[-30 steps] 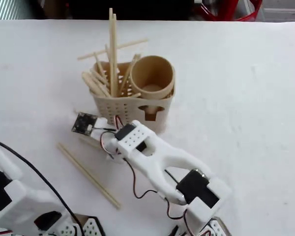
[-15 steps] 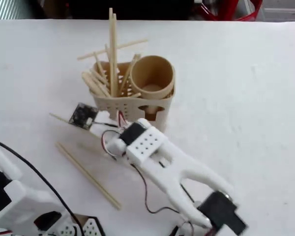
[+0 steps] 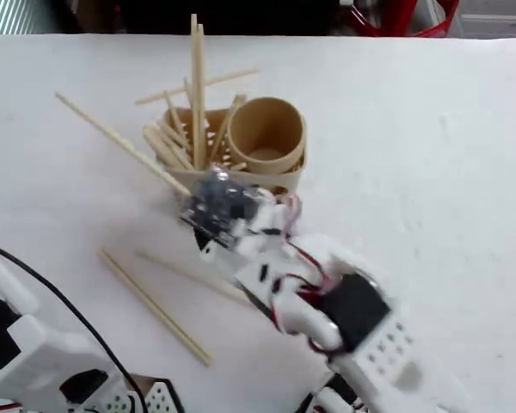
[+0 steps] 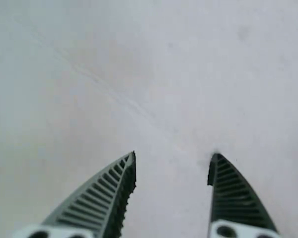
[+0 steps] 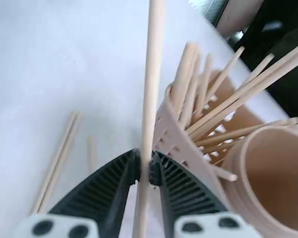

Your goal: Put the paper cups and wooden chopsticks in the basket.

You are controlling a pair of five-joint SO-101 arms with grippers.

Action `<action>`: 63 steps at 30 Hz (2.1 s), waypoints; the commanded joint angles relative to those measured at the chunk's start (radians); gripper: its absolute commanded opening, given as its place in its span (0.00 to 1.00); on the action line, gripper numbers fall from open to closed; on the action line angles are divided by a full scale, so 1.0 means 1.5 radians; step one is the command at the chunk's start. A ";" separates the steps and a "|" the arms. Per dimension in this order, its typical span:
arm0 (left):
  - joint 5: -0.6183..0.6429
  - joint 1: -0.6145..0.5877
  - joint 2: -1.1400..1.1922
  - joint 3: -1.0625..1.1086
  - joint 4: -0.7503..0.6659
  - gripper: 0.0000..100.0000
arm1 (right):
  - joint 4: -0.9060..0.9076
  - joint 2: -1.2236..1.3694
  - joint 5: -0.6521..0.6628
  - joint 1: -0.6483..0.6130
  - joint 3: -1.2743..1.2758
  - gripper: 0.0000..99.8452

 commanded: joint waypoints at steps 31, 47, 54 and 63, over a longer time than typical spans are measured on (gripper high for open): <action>-0.004 0.006 -0.006 -0.034 0.008 0.24 | -0.420 0.434 -0.293 0.155 -0.249 0.02; -0.005 0.004 -0.006 -0.038 0.008 0.24 | -0.308 0.362 -0.293 0.113 -0.203 0.18; -0.006 0.003 -0.006 -0.037 0.009 0.24 | -0.275 0.311 -0.292 0.117 -0.198 0.18; -0.016 0.006 -0.006 -0.033 0.025 0.24 | -0.030 0.123 -0.253 0.131 -0.198 0.18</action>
